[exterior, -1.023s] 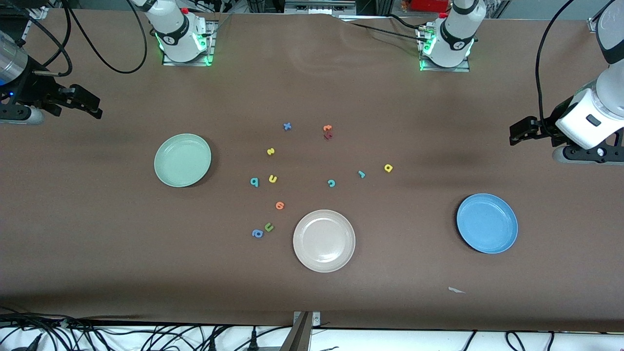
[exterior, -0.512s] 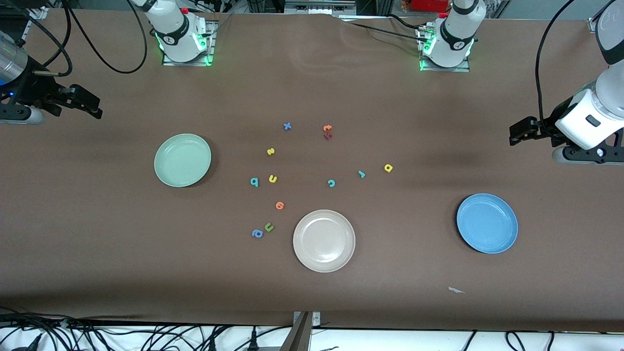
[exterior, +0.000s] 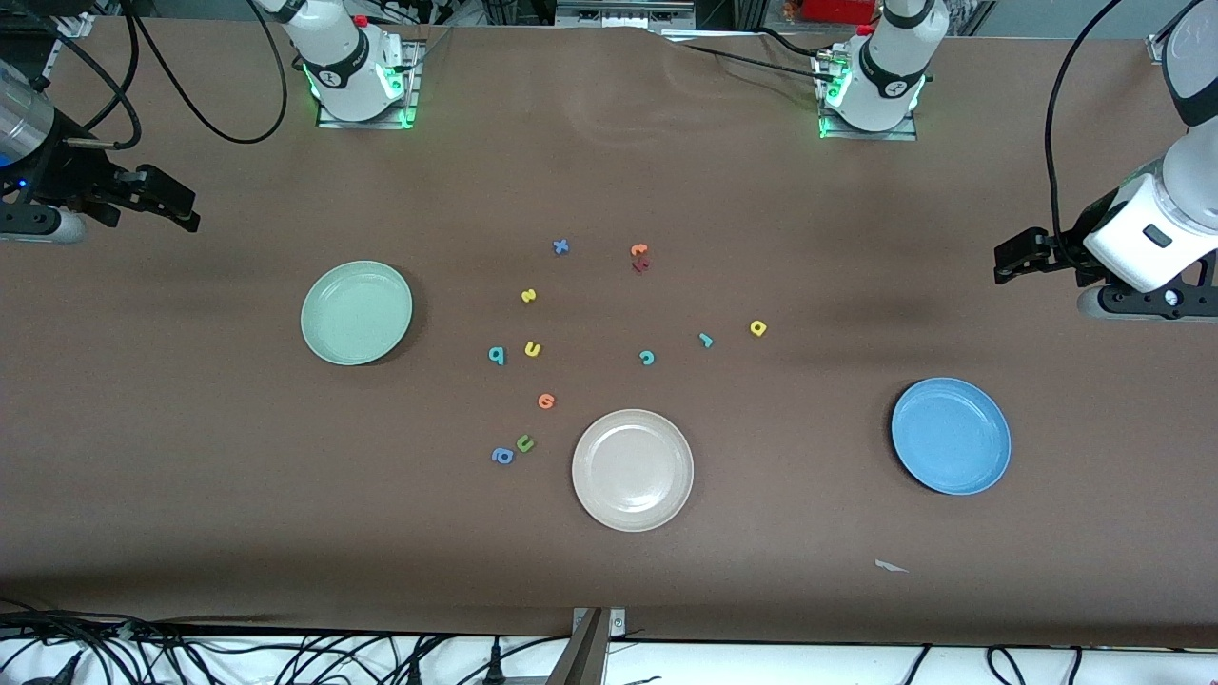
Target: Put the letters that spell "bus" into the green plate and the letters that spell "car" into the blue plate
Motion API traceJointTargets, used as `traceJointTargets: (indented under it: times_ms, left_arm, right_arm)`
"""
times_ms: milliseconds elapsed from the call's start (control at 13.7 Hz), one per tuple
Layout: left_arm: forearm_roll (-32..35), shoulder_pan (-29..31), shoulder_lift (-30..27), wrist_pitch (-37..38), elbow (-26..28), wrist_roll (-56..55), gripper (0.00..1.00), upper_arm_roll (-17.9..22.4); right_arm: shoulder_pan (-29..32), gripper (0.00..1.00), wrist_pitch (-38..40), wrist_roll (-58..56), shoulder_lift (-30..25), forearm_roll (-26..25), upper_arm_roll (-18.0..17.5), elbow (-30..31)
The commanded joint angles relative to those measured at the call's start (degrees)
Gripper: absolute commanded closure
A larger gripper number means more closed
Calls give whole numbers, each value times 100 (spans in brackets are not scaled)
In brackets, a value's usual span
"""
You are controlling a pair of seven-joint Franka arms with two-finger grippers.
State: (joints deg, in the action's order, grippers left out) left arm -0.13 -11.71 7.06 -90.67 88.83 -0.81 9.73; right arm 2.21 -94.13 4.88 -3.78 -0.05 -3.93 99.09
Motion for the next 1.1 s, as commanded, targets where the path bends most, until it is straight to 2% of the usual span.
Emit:
traceJointTargets:
  times_ms: [0,804,1023]
  left_arm:
    - [110,29,-12,-20,-15,125,0,-15]
    - [110,55,-20,-20,-24,142,0,2]
    - [110,55,-20,-12,-15,142,0,2]
  right_arm:
    - [34,0,26,-49,44,93,-11,-127]
    - [34,0,44,-5,44,93,-11,-127]
    - [-80,0,342,56,70,93,-29,-101]
